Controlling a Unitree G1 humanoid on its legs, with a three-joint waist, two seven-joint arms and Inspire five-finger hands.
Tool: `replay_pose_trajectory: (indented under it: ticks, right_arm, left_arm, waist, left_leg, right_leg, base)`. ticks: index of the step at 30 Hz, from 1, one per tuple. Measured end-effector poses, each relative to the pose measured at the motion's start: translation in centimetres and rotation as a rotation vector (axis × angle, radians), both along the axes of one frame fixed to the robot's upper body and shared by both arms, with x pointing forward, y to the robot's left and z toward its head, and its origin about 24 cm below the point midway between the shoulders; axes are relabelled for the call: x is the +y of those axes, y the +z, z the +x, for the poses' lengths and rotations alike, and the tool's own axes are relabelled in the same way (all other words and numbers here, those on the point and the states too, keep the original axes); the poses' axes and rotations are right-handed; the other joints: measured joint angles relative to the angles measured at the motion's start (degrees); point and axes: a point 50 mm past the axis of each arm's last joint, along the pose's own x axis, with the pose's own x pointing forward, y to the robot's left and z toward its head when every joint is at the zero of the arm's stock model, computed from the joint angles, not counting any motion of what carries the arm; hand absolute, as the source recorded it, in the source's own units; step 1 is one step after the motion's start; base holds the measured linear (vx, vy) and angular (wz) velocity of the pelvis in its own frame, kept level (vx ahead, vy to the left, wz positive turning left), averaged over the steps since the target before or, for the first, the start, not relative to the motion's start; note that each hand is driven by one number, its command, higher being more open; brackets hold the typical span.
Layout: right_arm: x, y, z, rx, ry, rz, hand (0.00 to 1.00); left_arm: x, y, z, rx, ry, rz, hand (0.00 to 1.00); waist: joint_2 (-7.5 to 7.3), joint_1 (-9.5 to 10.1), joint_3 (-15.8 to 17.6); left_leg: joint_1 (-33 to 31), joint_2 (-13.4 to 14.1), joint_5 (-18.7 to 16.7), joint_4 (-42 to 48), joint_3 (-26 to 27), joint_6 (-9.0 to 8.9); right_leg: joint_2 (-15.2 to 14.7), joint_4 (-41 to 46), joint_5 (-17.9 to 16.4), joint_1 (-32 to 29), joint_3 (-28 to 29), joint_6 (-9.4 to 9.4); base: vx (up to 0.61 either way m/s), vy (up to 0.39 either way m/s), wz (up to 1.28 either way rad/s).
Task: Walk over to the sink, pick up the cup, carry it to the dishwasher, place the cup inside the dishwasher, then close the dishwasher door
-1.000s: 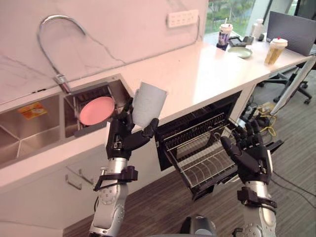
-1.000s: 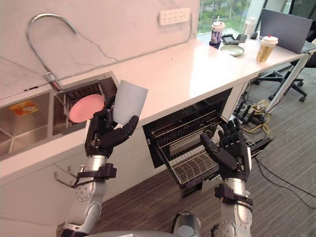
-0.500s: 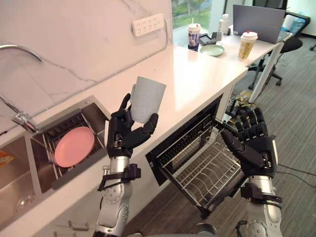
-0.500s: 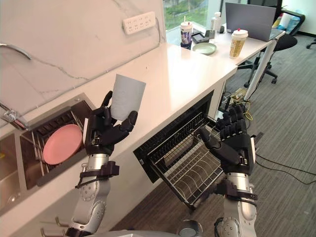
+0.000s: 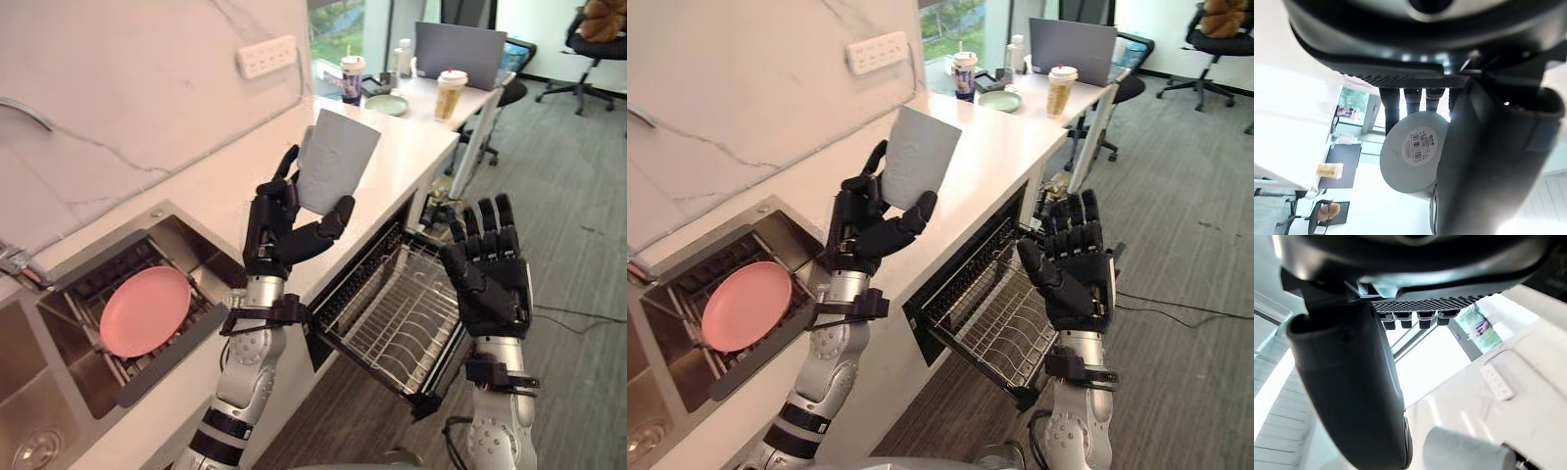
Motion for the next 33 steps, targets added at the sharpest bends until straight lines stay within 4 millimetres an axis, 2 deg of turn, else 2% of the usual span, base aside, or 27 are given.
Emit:
replay_pose_trajectory:
  ticks: [4,10,14,19,25,33]
  right_arm:
    - [1.4,1.1,0.6,-0.079,0.237,0.098,1.0]
    - [4.2,0.6,1.0,-0.01,0.477,0.222,1.0]
    - [5.1,0.4,1.2,0.045,0.495,0.257,1.0]
    - [5.0,0.2,1.4,0.088,0.452,0.275,1.0]
    - [5.6,0.4,1.7,0.093,0.435,0.287,1.0]
    - [6.1,1.2,2.6,0.084,0.423,0.283,1.0]
  left_arm:
    - [-0.3,0.4,0.5,-0.031,-0.006,0.008,0.0]
    - [-0.1,1.4,0.2,-0.13,0.046,-0.021,0.0]
    - [-0.5,1.7,-0.1,-0.172,0.076,0.019,0.0]
    - [-2.1,1.8,-0.7,-0.218,0.071,0.11,0.0]
    - [-3.5,2.0,-1.4,-0.297,0.086,0.238,0.0]
    - [-5.3,1.4,-2.5,-0.367,0.003,0.377,0.0]
  waist:
    - [-0.23,-0.56,0.1]
    - [-1.04,-0.18,-0.2]
    - [-1.55,0.34,-0.5]
    - [-2.42,0.56,-1.1]
    - [-2.48,1.0,-1.2]
    - [-2.46,1.23,-1.6]
  left_leg:
    - [1.1,0.8,0.1,-0.4,1.6,-0.15]
    - [2.1,1.1,0.9,-2.3,1.8,-0.76]
    - [2.6,0.9,1.6,-3.1,1.6,-0.48]
    - [2.6,0.8,2.1,-4.0,0.3,-0.56]
    - [2.6,0.8,2.3,-4.0,-0.5,-0.47]
    - [2.9,0.7,3.4,-5.2,-1.3,-0.42]
  right_leg:
    - [1.1,-1.6,1.4,0.7,0.9,-0.38]
    - [1.9,-3.5,2.4,1.2,1.0,-0.65]
    - [2.0,-4.0,2.5,1.8,0.7,-0.59]
    - [2.0,-4.6,2.6,2.7,-0.9,-0.5]
    - [1.9,-4.8,2.6,3.4,-1.8,-0.47]
    - [2.0,-5.1,2.7,3.8,-2.7,-0.38]
  base:
    - [-0.03,-0.014,-0.22]
    - [-0.05,-0.027,-0.04]
    - [0.0,-0.006,0.03]
    - [0.02,-0.015,0.13]
    - [-0.01,-0.011,0.07]
    - [-0.02,-0.008,0.04]
